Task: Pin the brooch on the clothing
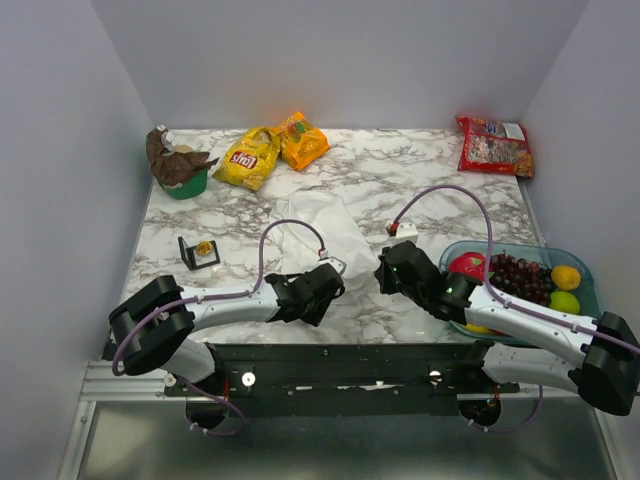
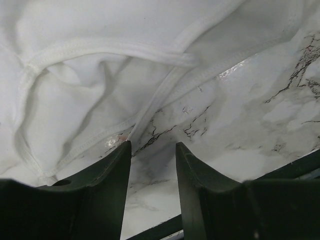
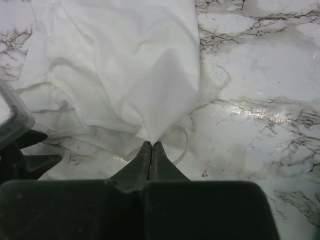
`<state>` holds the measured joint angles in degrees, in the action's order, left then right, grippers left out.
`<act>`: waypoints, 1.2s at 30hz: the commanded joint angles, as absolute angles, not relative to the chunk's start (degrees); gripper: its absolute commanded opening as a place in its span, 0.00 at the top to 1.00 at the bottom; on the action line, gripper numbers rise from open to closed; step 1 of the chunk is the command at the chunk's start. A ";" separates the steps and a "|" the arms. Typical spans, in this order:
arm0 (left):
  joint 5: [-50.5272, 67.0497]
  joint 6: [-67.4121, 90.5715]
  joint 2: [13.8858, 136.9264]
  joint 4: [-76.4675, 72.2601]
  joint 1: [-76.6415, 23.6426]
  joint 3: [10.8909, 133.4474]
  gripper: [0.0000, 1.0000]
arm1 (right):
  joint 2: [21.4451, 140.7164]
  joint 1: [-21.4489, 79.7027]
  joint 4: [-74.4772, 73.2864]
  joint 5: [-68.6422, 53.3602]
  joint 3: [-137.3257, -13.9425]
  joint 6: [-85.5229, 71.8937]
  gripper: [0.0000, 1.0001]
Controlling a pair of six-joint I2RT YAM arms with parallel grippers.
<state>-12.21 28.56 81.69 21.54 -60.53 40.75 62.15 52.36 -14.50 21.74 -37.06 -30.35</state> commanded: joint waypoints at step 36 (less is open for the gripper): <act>-16.18 31.99 67.28 11.87 -60.82 40.26 1.00 | 55.19 51.68 -16.96 20.13 -37.96 -27.60 0.99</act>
<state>-17.41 31.40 79.77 19.68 -61.45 41.58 55.72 52.01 -14.92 20.27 -35.03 -29.28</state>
